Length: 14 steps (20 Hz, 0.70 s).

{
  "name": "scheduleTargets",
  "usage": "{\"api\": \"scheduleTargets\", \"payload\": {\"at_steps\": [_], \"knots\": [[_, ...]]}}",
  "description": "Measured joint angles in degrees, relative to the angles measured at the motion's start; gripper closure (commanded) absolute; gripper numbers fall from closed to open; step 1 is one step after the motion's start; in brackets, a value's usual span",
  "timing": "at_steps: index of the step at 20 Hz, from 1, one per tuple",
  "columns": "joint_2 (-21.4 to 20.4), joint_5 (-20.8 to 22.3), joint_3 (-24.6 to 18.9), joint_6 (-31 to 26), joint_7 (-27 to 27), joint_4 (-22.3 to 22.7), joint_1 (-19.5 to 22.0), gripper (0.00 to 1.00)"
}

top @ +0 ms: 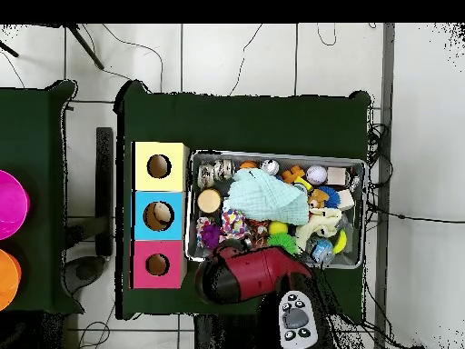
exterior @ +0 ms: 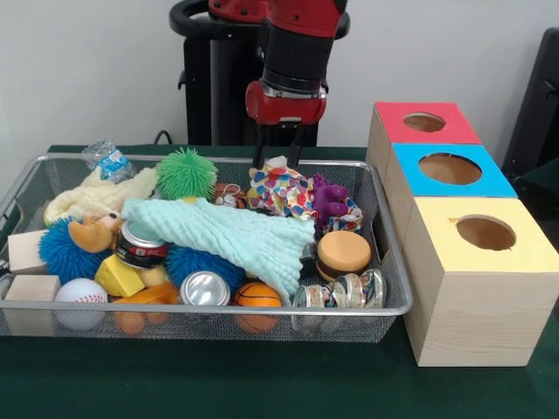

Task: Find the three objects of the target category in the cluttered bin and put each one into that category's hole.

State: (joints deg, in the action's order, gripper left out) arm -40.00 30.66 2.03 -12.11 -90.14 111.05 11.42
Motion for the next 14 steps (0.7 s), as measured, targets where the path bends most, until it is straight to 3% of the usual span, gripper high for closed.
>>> {"api": "scheduleTargets", "payload": {"at_steps": [14], "knots": [[4.82,-0.02,2.67,4.25,0.00,-0.09,-2.24,0.00]]}}
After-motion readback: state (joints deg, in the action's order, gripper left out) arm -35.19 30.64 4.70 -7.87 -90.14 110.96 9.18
